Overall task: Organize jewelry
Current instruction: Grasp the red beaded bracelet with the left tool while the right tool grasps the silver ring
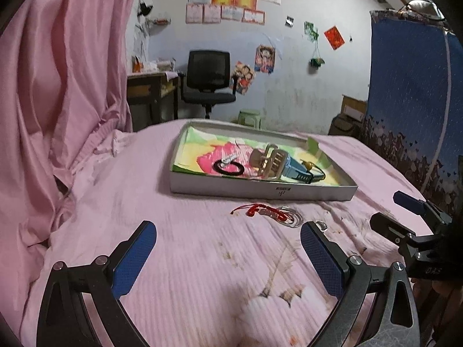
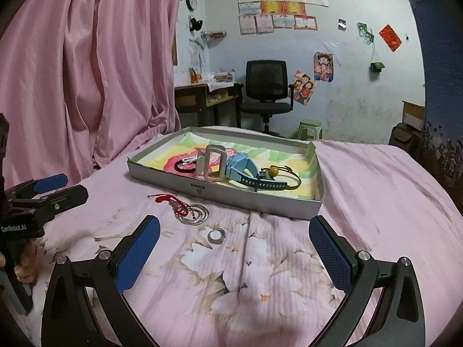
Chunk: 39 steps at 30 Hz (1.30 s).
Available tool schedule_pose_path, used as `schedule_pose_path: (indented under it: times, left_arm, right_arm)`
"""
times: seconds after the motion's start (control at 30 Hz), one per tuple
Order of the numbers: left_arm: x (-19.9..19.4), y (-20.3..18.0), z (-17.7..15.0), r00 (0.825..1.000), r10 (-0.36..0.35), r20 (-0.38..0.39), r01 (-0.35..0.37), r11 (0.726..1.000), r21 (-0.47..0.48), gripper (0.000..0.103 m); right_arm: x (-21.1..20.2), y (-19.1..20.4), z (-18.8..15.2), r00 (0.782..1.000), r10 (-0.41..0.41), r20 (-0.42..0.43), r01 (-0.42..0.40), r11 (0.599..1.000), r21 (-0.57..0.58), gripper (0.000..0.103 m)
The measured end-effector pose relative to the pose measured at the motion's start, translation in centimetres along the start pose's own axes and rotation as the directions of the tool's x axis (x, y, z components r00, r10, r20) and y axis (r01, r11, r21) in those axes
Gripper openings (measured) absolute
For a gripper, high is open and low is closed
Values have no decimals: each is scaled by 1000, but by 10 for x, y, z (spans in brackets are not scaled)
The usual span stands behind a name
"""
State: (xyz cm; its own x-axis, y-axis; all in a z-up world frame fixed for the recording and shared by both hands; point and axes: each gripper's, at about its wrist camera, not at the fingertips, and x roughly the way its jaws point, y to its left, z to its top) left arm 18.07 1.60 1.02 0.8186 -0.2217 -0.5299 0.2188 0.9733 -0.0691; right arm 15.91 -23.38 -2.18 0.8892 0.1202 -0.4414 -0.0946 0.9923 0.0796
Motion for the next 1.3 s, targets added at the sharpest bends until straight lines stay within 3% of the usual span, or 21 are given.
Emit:
schedule_pose_path:
  times: [0.17, 0.3, 0.37, 0.47, 0.63, 0.87, 1.0, 1.1, 1.2, 1.3]
  left_arm:
    - [25, 1, 10, 997, -42, -68, 43, 999, 8, 97]
    - [47, -2, 16, 988, -79, -132, 84, 996, 30, 80]
    - [60, -4, 18, 980, -100, -170, 107, 994, 35, 73]
    - [75, -5, 19, 966, -131, -222, 142, 989, 33, 62]
    - [99, -3, 21, 940, -164, -299, 175, 985, 9, 44]
    - [123, -11, 24, 912, -192, -361, 215, 976, 25, 33]
    - [131, -14, 26, 906, -191, -377, 219, 975, 32, 25]
    - [135, -12, 27, 902, -193, -387, 221, 975, 30, 9]
    - [133, -14, 27, 904, -190, -384, 223, 974, 43, 8]
    - [124, -18, 29, 917, -185, -354, 223, 972, 69, 7]
  right_arm:
    - [19, 2, 3, 999, 18, -50, -18, 1000, -11, 101]
    - [30, 2, 2, 996, 39, -83, -41, 999, -21, 99]
    - [38, 5, 3, 993, 52, -105, -56, 998, -32, 84]
    - [51, 7, 5, 986, 71, -151, -78, 996, -42, 70]
    - [71, 11, 4, 969, 106, -223, -120, 991, -51, 58]
    - [91, 14, -2, 941, 144, -306, -159, 987, -27, 46]
    - [98, 12, -6, 929, 159, -335, -171, 985, -7, 41]
    - [103, 11, -8, 917, 173, -359, -182, 983, 6, 35]
    - [106, 12, -9, 909, 182, -375, -192, 981, 13, 26]
    - [107, 11, -10, 905, 185, -382, -195, 981, 14, 18]
